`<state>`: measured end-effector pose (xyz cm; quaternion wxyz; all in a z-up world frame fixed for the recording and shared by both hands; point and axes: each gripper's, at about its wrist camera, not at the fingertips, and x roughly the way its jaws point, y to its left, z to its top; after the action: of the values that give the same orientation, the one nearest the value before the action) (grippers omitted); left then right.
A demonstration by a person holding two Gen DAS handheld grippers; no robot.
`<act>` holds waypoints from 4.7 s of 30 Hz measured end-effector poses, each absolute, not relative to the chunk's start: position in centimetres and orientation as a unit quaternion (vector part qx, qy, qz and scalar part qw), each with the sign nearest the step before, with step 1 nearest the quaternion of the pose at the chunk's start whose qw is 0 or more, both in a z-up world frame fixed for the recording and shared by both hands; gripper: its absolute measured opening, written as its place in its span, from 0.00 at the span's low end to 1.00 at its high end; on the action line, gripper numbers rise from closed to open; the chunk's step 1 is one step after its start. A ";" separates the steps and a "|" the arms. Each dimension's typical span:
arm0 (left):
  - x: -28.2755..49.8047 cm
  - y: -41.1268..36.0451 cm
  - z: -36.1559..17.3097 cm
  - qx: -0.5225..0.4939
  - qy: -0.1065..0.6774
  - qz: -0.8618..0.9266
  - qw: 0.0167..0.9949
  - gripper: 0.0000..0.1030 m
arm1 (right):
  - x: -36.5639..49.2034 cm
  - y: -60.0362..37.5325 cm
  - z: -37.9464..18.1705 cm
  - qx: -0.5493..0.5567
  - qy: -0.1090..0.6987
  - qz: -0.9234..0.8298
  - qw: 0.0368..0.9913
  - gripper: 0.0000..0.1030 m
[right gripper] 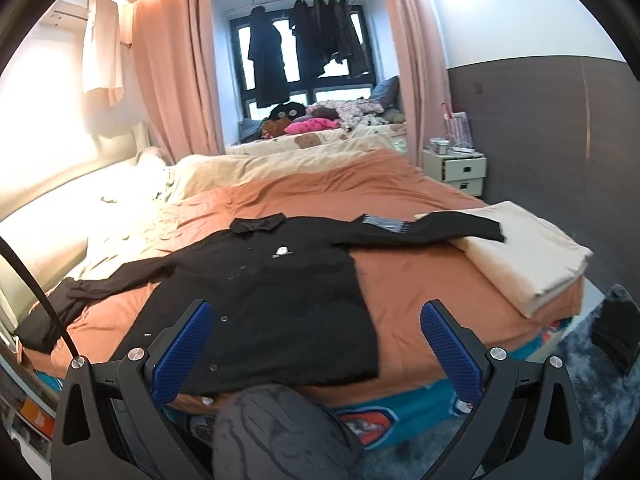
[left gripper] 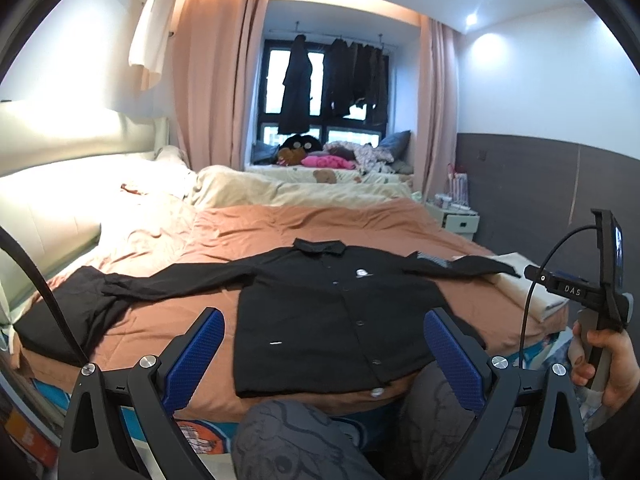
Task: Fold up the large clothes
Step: 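Move the left tool to the black shirt sleeve while the right tool approaches the shirt body, then grasp the black sleeve with the left gripper and lift it, then lay the sleeve across the shirt body with the left gripper and open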
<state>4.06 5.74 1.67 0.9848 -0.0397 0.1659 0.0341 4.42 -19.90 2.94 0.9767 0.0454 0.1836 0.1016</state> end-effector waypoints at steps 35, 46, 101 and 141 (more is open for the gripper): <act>23.3 33.0 -3.5 -0.181 0.272 0.195 0.925 0.88 | 33.9 -8.6 4.0 0.101 0.269 0.237 0.928 1.00; 26.6 44.1 -5.9 -0.240 0.308 0.278 0.878 0.75 | 42.1 -3.9 2.3 0.072 0.288 0.283 0.912 1.00; 40.1 38.0 15.0 -0.119 0.205 0.123 0.964 0.20 | 58.2 0.3 -1.4 0.203 0.441 0.377 0.789 0.69; 59.5 6.7 0.6 -0.038 0.380 -0.197 0.903 0.81 | 54.7 -27.3 -5.8 0.408 0.367 0.141 0.824 0.69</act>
<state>59.54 6.68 0.62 0.9032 -0.0379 0.3798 -0.1966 54.67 -27.33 -5.82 0.8239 0.4085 0.3665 0.1412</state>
